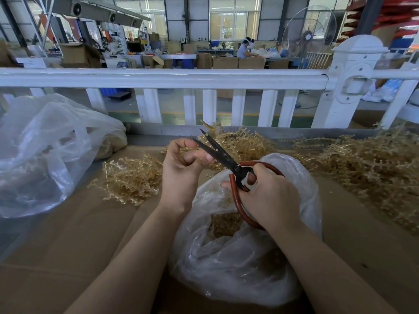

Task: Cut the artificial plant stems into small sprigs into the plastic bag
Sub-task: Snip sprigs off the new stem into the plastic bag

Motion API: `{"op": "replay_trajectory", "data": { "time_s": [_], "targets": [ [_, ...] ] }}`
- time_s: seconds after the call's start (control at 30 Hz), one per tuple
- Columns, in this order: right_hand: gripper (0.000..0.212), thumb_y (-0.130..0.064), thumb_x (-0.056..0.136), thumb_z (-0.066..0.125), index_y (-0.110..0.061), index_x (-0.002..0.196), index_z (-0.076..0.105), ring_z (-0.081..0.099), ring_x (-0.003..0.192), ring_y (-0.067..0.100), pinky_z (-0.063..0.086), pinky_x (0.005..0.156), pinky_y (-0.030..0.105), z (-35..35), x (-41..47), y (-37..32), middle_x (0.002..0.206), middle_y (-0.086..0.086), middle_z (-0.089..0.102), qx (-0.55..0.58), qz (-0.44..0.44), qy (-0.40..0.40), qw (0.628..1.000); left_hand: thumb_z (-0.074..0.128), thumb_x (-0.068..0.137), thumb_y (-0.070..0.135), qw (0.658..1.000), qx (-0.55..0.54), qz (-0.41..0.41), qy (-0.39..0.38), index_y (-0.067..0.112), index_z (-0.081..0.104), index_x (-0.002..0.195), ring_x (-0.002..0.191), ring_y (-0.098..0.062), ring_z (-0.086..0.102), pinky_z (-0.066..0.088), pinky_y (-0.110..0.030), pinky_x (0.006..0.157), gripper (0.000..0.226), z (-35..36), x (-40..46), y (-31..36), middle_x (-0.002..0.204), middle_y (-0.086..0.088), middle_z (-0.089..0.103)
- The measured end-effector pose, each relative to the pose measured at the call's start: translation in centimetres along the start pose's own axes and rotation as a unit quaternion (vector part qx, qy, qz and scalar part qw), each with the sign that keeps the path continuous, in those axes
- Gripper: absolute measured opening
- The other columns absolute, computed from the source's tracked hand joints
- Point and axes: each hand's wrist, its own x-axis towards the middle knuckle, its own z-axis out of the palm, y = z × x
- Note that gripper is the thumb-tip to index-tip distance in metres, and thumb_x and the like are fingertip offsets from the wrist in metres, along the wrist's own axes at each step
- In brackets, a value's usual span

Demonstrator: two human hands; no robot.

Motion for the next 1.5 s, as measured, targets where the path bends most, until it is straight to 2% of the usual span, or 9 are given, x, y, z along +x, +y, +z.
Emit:
{"op": "replay_trajectory", "data": {
  "time_s": [0.17,0.3,0.37,0.63,0.8,0.97,1.13,1.33,1.5],
  "targets": [
    [0.067,-0.091,0.067,0.035,-0.030,0.081,0.056,0.050,0.060,0.001,0.034,0.054,0.014,0.0,0.0,0.1,0.067,-0.019,0.054,0.012,0.001,0.005,1.000,0.068,0.084,-0.007,1.000,-0.010,-0.005,0.008,0.011,0.049,0.101,0.075,-0.018,0.071,0.057,-0.029,0.075,0.032,0.2,0.1,-0.1,0.075,-0.006,0.075],
    [0.050,-0.077,0.077,0.060,-0.029,0.090,0.064,0.058,0.072,0.000,0.042,0.064,0.013,0.5,-0.1,0.3,0.079,-0.021,0.062,0.084,0.038,-0.020,0.996,0.068,0.084,-0.007,0.999,-0.003,-0.047,0.022,0.009,0.050,0.105,0.071,-0.013,0.070,0.053,-0.020,0.070,0.032,0.3,0.1,-0.3,0.070,-0.002,0.073],
    [0.035,-0.064,0.084,0.069,-0.029,0.081,0.066,0.061,0.068,0.002,0.045,0.061,0.012,0.7,0.0,0.3,0.068,-0.016,0.065,0.132,0.072,-0.010,0.989,0.069,0.083,-0.007,0.996,-0.004,-0.079,0.029,0.011,0.053,0.106,0.069,-0.010,0.070,0.052,-0.017,0.066,0.033,0.3,0.1,-0.4,0.069,-0.001,0.073],
    [0.014,-0.037,0.087,0.077,-0.026,0.079,0.071,0.067,0.069,-0.001,0.049,0.058,0.010,0.1,0.9,0.2,0.073,-0.016,0.072,0.336,0.165,-0.048,0.926,0.069,0.081,-0.005,0.988,-0.013,-0.152,-0.028,0.012,0.061,0.098,0.067,-0.012,0.069,0.056,-0.024,0.072,0.025,0.7,-0.1,-0.5,0.070,-0.002,0.073],
    [0.013,-0.024,0.086,0.076,-0.020,0.075,0.073,0.066,0.060,-0.001,0.043,0.054,0.003,0.1,1.1,0.0,0.064,-0.008,0.072,0.400,0.187,-0.042,0.896,0.070,0.078,-0.005,0.980,0.006,-0.189,-0.056,0.011,0.063,0.083,0.064,-0.010,0.068,0.049,-0.016,0.060,0.018,1.1,-0.4,-0.1,0.073,-0.004,0.074],
    [0.012,-0.023,0.087,0.075,-0.016,0.077,0.075,0.067,0.062,0.000,0.040,0.056,-0.001,-0.1,1.3,0.2,0.064,-0.005,0.072,0.421,0.196,-0.046,0.884,0.071,0.077,-0.004,0.975,0.021,-0.207,-0.074,0.011,0.063,0.079,0.067,-0.012,0.068,0.047,-0.018,0.062,0.017,1.4,-0.6,0.0,0.079,-0.007,0.075],
    [0.016,-0.019,0.089,0.073,-0.013,0.073,0.074,0.066,0.060,0.001,0.044,0.059,0.003,-0.1,1.2,0.2,0.062,-0.004,0.071,0.433,0.176,-0.038,0.883,0.067,0.088,0.011,0.979,0.018,-0.196,-0.050,0.009,0.065,0.100,0.069,-0.014,0.068,0.052,-0.019,0.061,0.012,1.0,-0.6,0.3,0.079,-0.005,0.075],
    [0.013,-0.021,0.089,0.074,-0.012,0.080,0.073,0.066,0.059,0.001,0.047,0.059,0.007,0.0,1.1,0.2,0.063,-0.005,0.071,0.437,0.173,-0.017,0.882,0.066,0.088,0.006,0.982,-0.005,-0.185,-0.032,0.006,0.059,0.095,0.066,-0.013,0.071,0.054,-0.020,0.061,0.010,1.0,-0.5,0.6,0.077,-0.008,0.075],
    [0.020,-0.024,0.090,0.072,-0.012,0.074,0.072,0.064,0.058,0.004,0.048,0.060,0.010,-0.1,1.2,0.5,0.065,-0.001,0.071,0.433,0.177,-0.012,0.884,0.072,0.076,0.021,0.977,-0.026,-0.210,-0.036,0.018,0.072,0.074,0.071,-0.011,0.070,0.054,-0.019,0.066,0.004,0.8,-0.4,0.9,0.081,-0.005,0.075]
  ]
}}
